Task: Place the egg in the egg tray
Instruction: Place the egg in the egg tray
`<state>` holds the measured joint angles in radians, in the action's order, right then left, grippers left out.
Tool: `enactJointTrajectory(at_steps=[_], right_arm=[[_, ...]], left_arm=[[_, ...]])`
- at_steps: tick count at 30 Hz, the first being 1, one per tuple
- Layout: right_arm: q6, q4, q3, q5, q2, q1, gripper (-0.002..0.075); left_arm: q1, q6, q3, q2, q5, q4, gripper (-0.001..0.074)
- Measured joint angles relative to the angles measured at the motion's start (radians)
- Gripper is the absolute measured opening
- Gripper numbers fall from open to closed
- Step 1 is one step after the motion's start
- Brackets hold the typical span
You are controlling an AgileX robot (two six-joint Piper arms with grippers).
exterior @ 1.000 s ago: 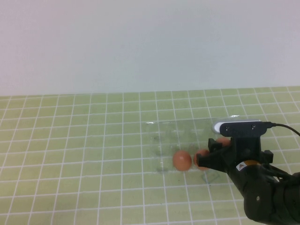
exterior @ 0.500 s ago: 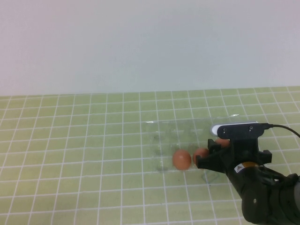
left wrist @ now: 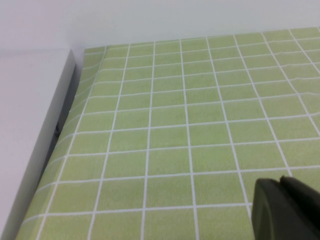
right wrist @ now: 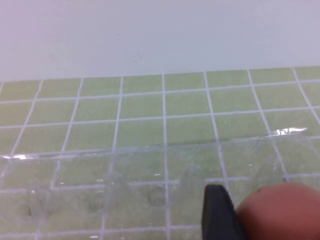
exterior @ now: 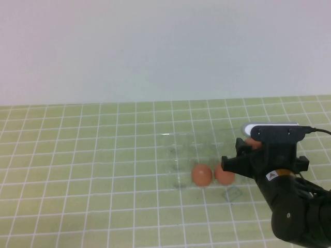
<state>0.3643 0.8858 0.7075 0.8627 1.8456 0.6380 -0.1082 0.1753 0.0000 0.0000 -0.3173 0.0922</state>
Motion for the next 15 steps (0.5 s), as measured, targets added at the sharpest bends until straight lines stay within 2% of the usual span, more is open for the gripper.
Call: enactJointTrajectory(at_steps=[15], right_arm=[[-0.012, -0.022, 0.008, -0.004, 0.072, 0.0, 0.0377]], left_arm=[[0.0, 0.0, 0.0, 0.0, 0.0, 0.0, -0.0001]])
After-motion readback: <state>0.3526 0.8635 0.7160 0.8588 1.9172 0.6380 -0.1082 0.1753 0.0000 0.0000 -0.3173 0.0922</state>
